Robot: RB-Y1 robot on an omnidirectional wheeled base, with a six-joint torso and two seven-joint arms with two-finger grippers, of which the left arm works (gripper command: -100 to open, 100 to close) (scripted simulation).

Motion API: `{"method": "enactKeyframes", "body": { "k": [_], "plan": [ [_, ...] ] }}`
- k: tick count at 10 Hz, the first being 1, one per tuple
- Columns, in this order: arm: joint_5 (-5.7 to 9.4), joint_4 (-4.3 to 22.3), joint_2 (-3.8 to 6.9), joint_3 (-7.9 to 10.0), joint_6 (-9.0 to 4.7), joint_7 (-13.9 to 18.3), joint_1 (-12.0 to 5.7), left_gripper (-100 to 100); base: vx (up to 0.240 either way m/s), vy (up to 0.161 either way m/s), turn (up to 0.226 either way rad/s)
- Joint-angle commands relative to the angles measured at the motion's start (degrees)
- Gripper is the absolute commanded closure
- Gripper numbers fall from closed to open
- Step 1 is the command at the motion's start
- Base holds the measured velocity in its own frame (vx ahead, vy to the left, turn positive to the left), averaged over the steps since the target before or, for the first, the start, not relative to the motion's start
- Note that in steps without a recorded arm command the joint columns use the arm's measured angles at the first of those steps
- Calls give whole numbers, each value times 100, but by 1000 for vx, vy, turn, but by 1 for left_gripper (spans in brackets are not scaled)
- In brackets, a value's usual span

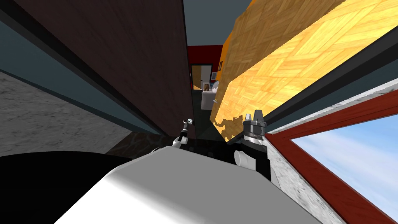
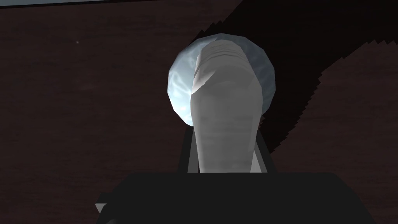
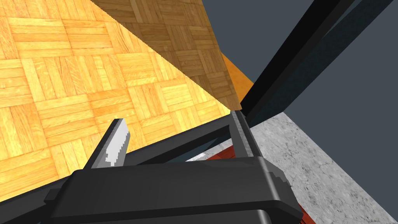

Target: Push the door open

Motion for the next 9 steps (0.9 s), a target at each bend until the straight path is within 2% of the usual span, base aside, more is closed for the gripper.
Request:
{"method": "enactKeyframes", "body": {
  "k": [1, 8, 9],
  "plan": [
    [40, 13, 41, 77, -7, -53, -12, 100, 119, -5, 35],
    [216, 71, 127, 411, -40, -285, -65, 100, 188, -30, 53],
    [216, 71, 127, 411, -40, -285, -65, 100, 128, -12, 22]
  ]
}}
